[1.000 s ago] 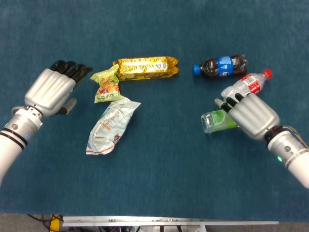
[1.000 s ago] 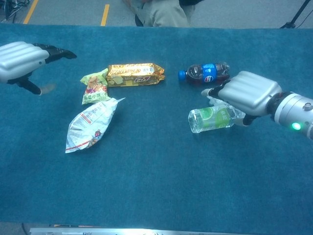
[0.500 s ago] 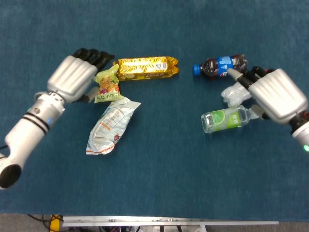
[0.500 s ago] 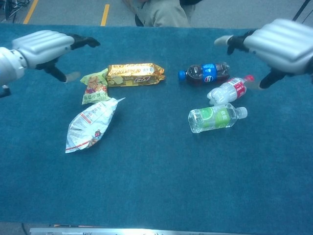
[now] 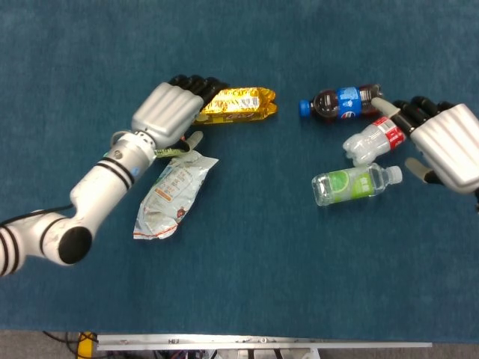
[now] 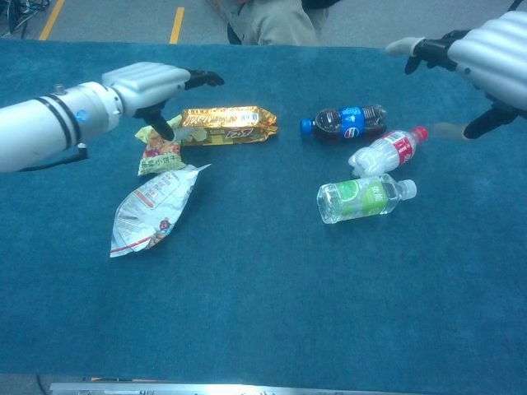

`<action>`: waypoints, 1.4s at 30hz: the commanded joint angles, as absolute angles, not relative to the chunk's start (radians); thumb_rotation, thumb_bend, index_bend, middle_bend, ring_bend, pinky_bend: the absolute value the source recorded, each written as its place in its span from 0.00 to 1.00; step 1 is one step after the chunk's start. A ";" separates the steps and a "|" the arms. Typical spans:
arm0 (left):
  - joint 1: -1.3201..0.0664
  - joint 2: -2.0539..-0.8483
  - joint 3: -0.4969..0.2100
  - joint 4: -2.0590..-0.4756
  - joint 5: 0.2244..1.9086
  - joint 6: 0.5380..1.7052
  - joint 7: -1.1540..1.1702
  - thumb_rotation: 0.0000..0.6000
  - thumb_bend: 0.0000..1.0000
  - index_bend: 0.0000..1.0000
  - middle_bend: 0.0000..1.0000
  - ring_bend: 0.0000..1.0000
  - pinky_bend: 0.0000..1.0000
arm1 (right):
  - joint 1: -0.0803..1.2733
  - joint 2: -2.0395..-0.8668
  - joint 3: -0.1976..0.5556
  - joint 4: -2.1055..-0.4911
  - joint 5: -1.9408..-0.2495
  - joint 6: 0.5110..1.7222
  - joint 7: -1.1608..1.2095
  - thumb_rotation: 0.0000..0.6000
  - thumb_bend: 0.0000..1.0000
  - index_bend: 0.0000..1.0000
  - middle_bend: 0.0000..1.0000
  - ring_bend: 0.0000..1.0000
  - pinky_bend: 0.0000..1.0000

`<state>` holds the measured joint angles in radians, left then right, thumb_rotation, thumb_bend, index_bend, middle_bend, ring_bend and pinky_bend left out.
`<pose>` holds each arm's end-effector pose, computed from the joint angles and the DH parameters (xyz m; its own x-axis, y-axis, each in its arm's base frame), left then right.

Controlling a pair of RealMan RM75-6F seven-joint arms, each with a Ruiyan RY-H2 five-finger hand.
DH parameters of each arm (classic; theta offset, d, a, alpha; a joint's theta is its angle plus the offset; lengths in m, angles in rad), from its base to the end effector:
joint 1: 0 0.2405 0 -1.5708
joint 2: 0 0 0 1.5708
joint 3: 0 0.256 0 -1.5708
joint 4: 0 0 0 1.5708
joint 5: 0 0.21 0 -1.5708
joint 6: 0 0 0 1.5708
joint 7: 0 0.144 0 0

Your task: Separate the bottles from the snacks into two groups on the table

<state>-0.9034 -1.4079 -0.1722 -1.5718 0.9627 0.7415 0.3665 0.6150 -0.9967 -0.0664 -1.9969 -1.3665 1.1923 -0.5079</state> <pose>-0.1157 0.3614 -0.0030 0.5254 0.3840 0.7592 0.8193 -0.4692 -0.3297 -0.1670 -0.2576 0.1164 0.6901 -0.0931 0.7177 -0.6653 -0.4719 0.5785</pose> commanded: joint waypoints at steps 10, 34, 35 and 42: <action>-0.986 -1.518 -0.171 -1.460 0.818 0.759 0.446 1.00 0.40 0.00 0.06 0.07 0.14 | 0.581 -0.993 -0.034 -1.982 -1.390 1.181 -0.488 1.00 0.23 0.02 0.28 0.27 0.55; -1.081 -1.699 -0.142 -1.249 0.600 0.775 0.575 1.00 0.38 0.00 0.01 0.03 0.14 | 0.542 -0.991 0.008 -1.984 -1.394 1.141 -0.479 1.00 0.23 0.02 0.28 0.27 0.55; -1.083 -1.705 -0.141 -1.241 0.599 0.772 0.576 1.00 0.38 0.00 0.02 0.03 0.14 | 0.541 -0.990 0.009 -1.983 -1.393 1.139 -0.477 1.00 0.23 0.02 0.28 0.27 0.55; -1.094 -1.748 -0.137 -1.171 0.589 0.759 0.589 1.00 0.38 0.09 0.17 0.09 0.14 | 0.532 -0.987 0.019 -1.976 -1.392 1.131 -0.460 1.00 0.23 0.02 0.28 0.27 0.55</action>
<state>-1.0918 -1.7400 -0.1377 -1.1812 0.5901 0.7615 0.5865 0.5329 -0.9875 0.0181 -1.9766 -1.3928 1.1312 -0.4617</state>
